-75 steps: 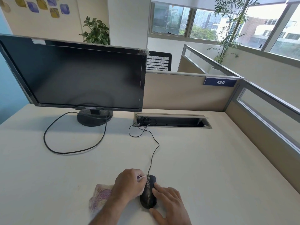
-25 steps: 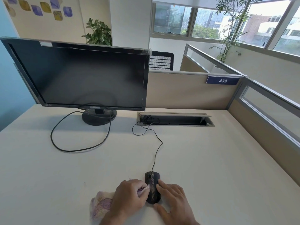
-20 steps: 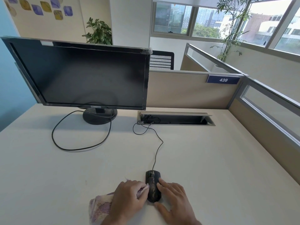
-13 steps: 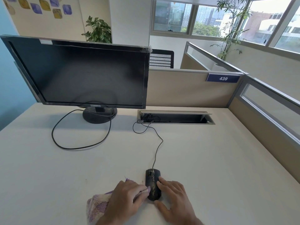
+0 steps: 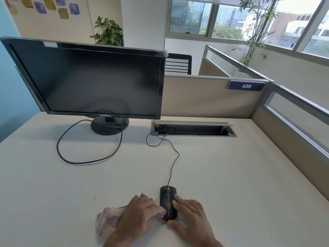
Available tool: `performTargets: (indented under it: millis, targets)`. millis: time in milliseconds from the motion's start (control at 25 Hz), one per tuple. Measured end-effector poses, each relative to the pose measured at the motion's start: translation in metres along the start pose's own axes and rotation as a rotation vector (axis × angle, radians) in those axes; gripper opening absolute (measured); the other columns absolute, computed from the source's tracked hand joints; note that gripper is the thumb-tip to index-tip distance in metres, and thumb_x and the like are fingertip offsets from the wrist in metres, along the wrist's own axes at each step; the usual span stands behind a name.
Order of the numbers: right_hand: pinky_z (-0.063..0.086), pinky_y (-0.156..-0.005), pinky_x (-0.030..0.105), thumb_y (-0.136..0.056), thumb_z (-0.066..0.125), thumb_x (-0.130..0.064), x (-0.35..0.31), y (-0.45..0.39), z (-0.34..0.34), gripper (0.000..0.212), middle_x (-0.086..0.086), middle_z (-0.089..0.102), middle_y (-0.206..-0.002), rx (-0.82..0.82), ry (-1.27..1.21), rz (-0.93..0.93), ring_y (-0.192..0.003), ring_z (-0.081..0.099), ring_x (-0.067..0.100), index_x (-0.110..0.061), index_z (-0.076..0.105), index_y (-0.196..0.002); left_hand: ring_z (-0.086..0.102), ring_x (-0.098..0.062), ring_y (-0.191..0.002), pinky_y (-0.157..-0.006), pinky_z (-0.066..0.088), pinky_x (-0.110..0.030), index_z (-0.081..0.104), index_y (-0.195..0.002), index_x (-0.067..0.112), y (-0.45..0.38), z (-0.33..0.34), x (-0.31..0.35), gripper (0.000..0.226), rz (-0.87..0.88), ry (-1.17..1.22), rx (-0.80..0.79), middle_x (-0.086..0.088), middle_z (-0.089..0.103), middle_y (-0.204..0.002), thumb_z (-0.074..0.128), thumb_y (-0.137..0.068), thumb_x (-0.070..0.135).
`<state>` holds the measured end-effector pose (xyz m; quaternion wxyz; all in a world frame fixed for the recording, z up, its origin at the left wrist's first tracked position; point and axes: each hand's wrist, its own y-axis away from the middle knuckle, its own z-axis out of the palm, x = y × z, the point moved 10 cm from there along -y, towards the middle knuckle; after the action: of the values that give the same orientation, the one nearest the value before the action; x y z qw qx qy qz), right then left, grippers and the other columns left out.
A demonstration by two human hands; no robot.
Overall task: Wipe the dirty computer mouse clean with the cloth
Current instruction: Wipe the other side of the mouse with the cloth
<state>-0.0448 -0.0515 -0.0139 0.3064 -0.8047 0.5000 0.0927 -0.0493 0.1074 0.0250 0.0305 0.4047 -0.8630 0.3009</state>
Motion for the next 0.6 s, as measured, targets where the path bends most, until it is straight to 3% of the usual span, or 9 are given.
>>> performTargets:
  millis: [600]
  targets:
    - [0.042,-0.095,0.031,-0.072,0.08,-0.056,0.0,0.0,-0.001,0.054,-0.003,0.065,-0.132,0.036,-0.002,-0.033,-0.103,0.068,0.012,-0.018,0.076,-0.11,0.054,-0.009,-0.066,-0.066,0.024,-0.017,0.073,-0.083,0.038,-0.029,0.002,-0.019,0.004,-0.123,0.015,-0.075,0.013,0.061,-0.069,0.077,-0.083,0.037]
